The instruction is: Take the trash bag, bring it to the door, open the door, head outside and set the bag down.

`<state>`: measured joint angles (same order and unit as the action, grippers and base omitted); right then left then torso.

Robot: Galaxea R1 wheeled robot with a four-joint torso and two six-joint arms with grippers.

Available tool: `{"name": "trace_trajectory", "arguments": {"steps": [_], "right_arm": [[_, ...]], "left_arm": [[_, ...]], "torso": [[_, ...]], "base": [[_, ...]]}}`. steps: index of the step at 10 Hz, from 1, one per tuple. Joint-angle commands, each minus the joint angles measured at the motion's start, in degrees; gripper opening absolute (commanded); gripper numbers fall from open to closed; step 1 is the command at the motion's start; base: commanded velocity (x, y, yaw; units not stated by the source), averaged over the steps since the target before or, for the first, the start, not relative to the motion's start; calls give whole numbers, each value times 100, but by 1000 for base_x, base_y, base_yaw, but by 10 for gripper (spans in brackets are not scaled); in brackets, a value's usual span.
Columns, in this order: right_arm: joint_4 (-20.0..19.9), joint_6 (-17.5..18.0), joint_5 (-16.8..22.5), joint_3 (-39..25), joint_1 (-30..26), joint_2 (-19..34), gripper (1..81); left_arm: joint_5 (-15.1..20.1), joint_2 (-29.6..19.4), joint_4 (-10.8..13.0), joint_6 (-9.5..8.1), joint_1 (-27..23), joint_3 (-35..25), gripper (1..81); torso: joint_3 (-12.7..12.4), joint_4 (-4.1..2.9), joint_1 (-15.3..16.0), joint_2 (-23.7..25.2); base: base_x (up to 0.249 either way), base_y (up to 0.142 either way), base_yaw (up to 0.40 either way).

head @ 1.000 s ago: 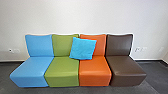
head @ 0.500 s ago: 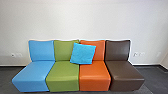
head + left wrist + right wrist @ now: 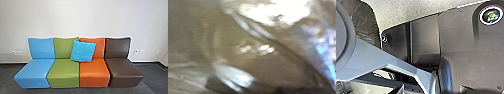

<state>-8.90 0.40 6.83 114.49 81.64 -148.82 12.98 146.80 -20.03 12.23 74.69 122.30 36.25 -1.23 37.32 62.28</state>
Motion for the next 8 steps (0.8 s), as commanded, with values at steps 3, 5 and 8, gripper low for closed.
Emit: {"name": "trace_trajectory", "arguments": {"steps": [3,5,8], "right_arm": [[151,-31,398,941,-29,-563,811],[196,-31,398,1250,41,-809,811],[354,-31,398,1950,138,-1326,811]], "left_arm": [[354,745,86,148,235,892,10],[310,992,210,148,331,1112,10],[302,1387,298,148,393,1770,10]], "torso": [[-436,0,-609,-947],[-616,0,-804,-1253],[-1109,0,-1136,-1760]], "base": [[0,0,0],[0,0,0],[0,0,0]]}}
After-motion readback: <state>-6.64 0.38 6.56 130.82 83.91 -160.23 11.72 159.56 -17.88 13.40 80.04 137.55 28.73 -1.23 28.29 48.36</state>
